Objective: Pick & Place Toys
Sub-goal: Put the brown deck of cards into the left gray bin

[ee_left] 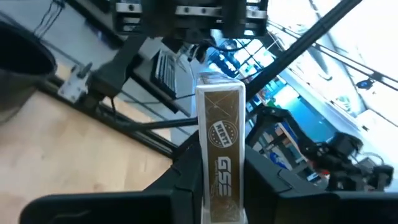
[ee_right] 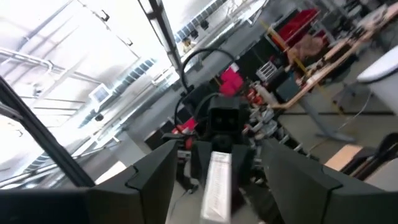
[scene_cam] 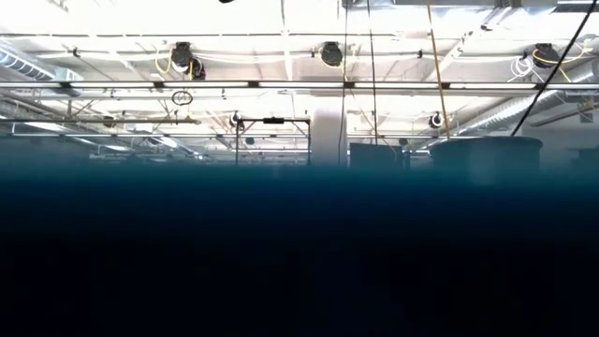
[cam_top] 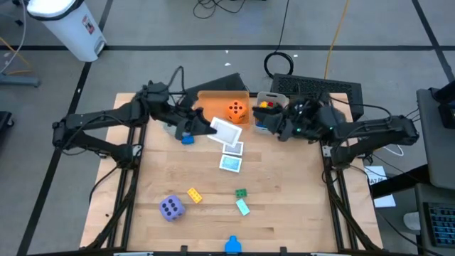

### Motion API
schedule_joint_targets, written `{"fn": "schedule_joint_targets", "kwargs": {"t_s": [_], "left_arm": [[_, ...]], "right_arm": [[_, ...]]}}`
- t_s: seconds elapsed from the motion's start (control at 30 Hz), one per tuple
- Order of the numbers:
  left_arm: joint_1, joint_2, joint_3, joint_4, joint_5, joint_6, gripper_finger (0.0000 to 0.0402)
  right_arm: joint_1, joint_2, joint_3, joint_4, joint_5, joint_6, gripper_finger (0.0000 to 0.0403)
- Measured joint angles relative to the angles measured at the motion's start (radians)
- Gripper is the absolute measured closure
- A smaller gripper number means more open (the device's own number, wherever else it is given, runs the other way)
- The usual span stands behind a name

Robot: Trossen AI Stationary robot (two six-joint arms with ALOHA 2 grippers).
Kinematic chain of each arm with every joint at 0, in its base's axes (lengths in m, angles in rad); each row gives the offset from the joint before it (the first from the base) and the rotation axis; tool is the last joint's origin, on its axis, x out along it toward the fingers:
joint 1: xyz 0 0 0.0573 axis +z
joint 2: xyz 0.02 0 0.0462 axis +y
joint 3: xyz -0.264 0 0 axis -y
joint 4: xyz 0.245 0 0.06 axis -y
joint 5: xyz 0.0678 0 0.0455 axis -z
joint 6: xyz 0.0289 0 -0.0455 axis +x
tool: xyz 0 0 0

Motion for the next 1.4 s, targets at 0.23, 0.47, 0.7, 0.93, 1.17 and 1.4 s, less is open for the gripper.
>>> {"fn": "schedule_joint_targets", "kwargs": {"t_s": [0.23,0.47,0.7,0.93,1.17,1.4], "left_arm": [[0.112,-0.108,0.0,-0.134,0.009,0.085,0.0333],[0.241,-0.222,0.0,-0.455,-0.117,0.218,0.033],[0.338,-0.256,0.0,-0.732,-0.207,0.34,0.0331],[0.387,-0.227,0.0,-0.936,-0.314,0.448,0.0333],[0.414,-0.162,0.0,-1.026,-0.394,0.59,0.0333],[0.431,-0.076,0.0,-1.094,-0.476,0.762,0.0333]], "right_arm": [[-0.025,-0.07,0.0,-0.057,0.002,-0.055,0.0184],[-0.025,-0.065,0.0,-0.184,0.002,-0.043,0.0184],[-0.025,-0.006,0.0,-0.268,0.002,0.038,0.0187],[-0.025,0.055,0.0,-0.268,0.002,0.054,0.0186],[-0.025,0.093,0.0,-0.274,0.002,0.056,0.0192],[-0.025,0.1,0.0,-0.313,0.002,0.057,0.0192]]}}
